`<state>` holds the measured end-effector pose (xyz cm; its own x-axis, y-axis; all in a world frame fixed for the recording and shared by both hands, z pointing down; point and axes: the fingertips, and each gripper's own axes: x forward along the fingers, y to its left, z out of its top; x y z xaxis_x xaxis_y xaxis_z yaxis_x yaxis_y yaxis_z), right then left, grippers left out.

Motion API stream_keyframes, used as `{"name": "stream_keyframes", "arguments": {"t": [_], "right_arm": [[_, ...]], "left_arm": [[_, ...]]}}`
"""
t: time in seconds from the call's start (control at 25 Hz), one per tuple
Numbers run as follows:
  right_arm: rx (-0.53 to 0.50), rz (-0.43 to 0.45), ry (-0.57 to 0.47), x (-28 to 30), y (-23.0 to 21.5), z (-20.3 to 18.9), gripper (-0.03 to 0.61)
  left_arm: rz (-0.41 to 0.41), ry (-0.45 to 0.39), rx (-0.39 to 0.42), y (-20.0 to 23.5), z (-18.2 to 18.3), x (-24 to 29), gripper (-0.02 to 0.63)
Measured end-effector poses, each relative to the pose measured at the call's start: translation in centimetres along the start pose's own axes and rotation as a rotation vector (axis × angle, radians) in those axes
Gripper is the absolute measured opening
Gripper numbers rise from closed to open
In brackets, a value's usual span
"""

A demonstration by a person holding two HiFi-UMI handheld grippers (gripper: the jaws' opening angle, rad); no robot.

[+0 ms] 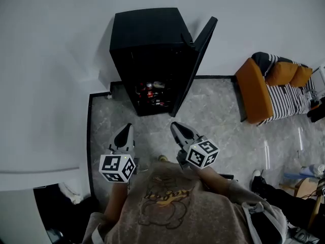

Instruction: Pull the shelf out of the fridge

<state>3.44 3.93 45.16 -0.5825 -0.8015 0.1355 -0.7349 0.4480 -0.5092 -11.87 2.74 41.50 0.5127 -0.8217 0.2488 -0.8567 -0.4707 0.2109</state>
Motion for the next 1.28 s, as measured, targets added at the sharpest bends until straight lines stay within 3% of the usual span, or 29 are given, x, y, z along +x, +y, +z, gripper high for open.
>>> {"name": "stream_keyframes", "arguments": {"t": [0.68, 1.28], "right_arm": [[0.088, 0.034, 0.017, 2.9, -3.6, 1.3, 0.021], [0.181, -0.008, -0.026, 8.5, -7.1, 2.5, 0.021]], "left_arm": [[0.038, -0.003, 0.000, 0.4, 1.0, 3.7, 0.006], [-0.008, 0.017, 0.014, 3.9, 2.5, 9.2, 0.005]]}}
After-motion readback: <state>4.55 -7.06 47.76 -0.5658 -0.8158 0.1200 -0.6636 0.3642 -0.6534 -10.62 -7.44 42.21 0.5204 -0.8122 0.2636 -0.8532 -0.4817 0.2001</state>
